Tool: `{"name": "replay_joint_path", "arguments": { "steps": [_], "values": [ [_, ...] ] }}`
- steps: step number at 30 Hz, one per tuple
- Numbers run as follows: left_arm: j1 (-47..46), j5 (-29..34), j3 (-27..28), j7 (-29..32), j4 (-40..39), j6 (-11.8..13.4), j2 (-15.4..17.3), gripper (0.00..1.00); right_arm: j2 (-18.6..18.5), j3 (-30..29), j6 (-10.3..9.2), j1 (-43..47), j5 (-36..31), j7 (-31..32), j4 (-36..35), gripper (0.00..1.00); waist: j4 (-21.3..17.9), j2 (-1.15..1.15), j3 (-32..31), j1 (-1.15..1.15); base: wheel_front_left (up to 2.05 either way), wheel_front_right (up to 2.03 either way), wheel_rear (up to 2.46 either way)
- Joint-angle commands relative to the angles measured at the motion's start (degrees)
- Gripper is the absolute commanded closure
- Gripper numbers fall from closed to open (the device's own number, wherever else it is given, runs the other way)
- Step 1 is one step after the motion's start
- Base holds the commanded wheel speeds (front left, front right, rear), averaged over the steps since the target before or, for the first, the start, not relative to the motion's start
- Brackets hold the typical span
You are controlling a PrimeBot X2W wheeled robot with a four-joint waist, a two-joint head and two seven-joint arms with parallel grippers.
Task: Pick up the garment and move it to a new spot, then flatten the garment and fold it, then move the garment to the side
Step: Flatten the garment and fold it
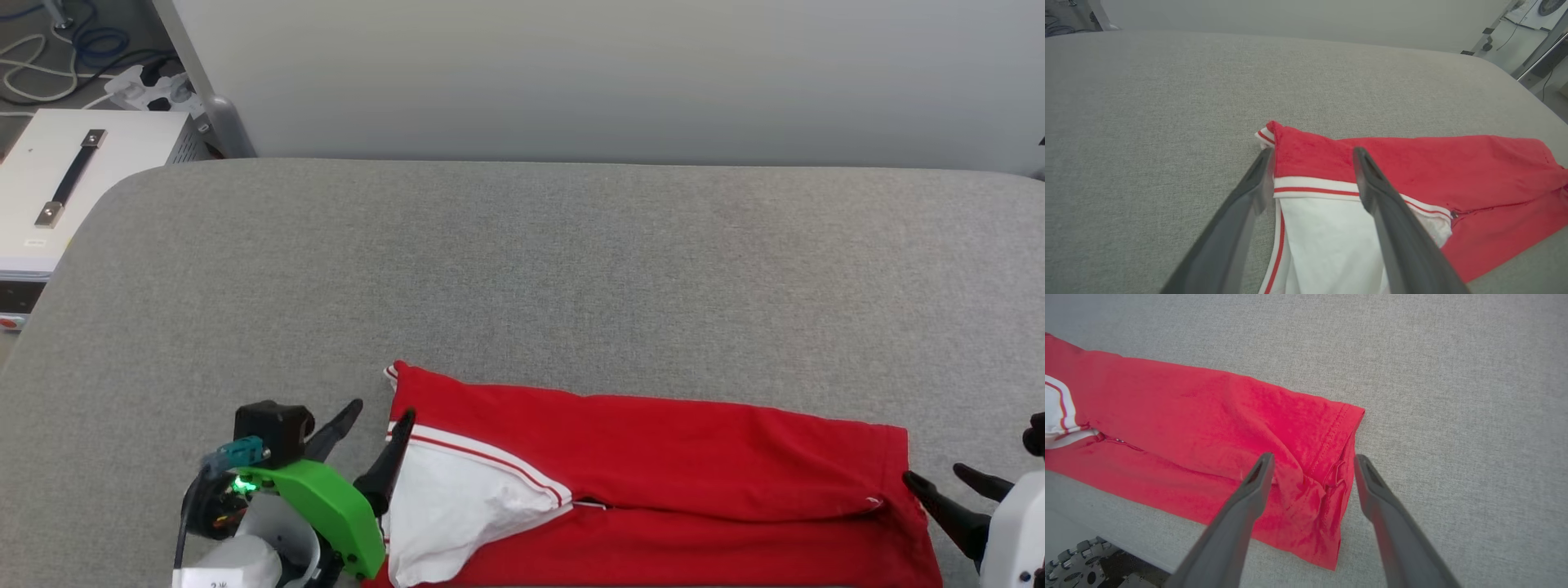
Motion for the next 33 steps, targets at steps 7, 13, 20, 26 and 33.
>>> {"name": "replay_joint_path", "arguments": {
  "steps": [7,13,20,26,33],
  "values": [
    [1.44,5.18,4.43,-8.46,-1.63,1.55,-2.4,0.0,6.49,-8.89,-0.06,2.8,-3.66,8.97,-3.54,0.0,0.97,0.0,0.59,0.0,0.0,0.0,0.0],
    [4.32,17.65,16.85,-8.89,-7.37,0.67,-7.9,0.0,13.25,-16.11,-0.06,3.03,-9.09,16.98,-5.19,0.0,1.97,0.0,2.38,0.0,0.0,0.0,0.0],
    [9.26,30.36,28.34,-8.91,-10.92,-5.88,-15.48,0.0,19.31,-21.93,-0.06,1.08,-15.61,21.74,-4.92,0.0,3.12,0.0,4.53,0.0,0.0,0.0,0.0],
    [10.84,36.76,33.14,-8.91,-10.08,-11.38,-20.3,0.0,21.83,-25.32,-0.06,-0.7,-18.99,22.4,-2.56,0.0,4.31,0.0,6.8,0.0,0.0,0.0,0.0],
    [10.3,39.28,35.96,-8.91,-9.03,-13.63,-23.91,0.0,22.24,-26.23,-0.06,-0.65,-21.43,22.92,1.67,0.0,5.51,0.0,8.76,0.0,0.0,0.0,0.0]
  ]
}}
